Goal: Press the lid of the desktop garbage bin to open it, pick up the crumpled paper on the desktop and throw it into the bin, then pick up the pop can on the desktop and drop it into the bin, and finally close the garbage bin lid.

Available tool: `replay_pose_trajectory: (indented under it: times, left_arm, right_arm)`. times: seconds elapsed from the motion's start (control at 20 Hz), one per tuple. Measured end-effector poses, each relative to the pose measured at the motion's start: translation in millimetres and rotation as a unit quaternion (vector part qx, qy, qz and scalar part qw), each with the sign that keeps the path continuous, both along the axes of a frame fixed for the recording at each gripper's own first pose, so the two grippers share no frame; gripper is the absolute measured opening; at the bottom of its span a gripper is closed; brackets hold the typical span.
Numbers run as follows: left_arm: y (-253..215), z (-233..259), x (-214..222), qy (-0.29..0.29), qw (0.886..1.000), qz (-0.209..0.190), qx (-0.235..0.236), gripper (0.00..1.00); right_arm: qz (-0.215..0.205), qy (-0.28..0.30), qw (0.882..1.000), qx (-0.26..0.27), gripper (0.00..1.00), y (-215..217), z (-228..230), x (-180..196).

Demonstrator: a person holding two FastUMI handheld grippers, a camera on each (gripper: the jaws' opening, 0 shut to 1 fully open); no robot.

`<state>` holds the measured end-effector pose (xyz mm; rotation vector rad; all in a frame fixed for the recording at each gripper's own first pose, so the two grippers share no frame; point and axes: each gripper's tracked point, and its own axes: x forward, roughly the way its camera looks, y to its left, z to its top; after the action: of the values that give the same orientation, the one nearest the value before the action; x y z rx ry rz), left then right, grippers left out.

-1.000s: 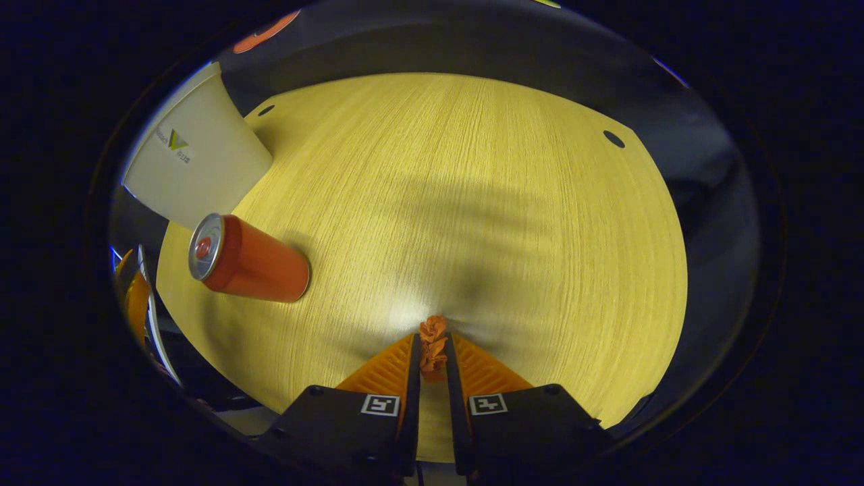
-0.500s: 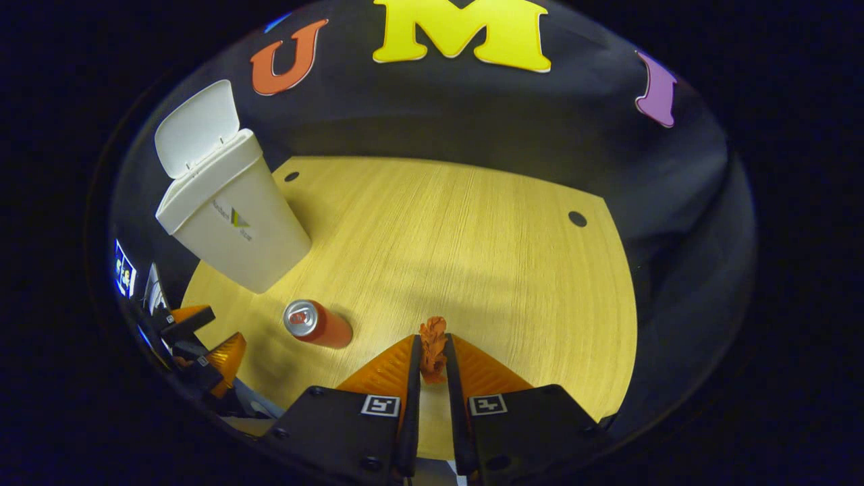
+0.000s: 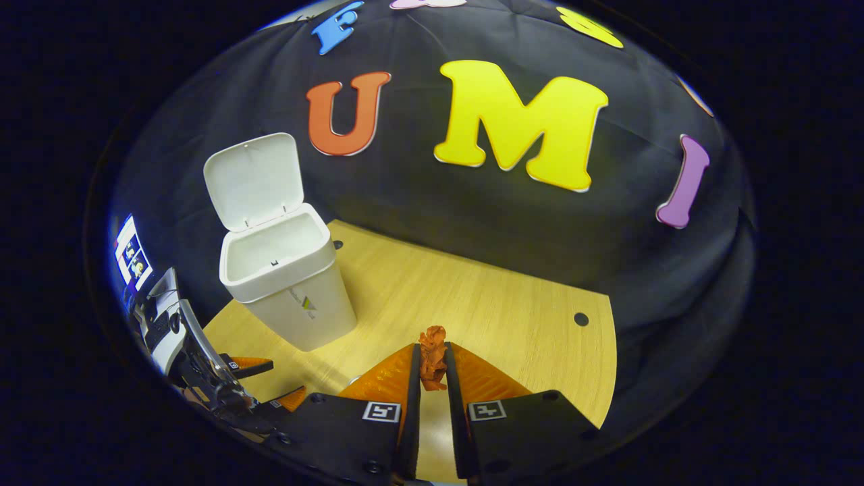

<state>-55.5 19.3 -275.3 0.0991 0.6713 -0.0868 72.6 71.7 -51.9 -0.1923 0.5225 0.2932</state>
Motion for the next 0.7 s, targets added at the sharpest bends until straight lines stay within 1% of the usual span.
replay_pose_trajectory:
  times: [0.05,0.1,0.3,0.5,0.7]
  left_arm:
    - [3.6,-0.5,-0.6,0.001,1.0,0.004,-0.003,0.98]
    - [8.0,-1.1,-1.7,0.002,1.0,0.008,-0.007,0.98]
    - [28.3,-3.3,-4.7,0.001,1.0,0.023,-0.019,0.98]
    - [59.3,-9.1,-8.2,0.004,0.999,0.046,-0.021,0.98]
    - [80.5,-13.0,-15.2,0.006,0.998,0.058,-0.027,0.98]
  right_arm:
    - [0.011,-0.007,1.0,-0.001,0.19,11.5,3.4,0.1]
    - [0.024,-0.011,1.0,0.0,0.22,24.6,6.6,2.0]
    - [0.066,-0.019,0.998,0.004,0.22,76.5,18.1,3.5]
    - [0.095,-0.053,0.994,0.028,0.22,139.1,39.6,17.1]
    - [0.116,-0.049,0.991,0.039,0.22,193.6,36.7,22.7]
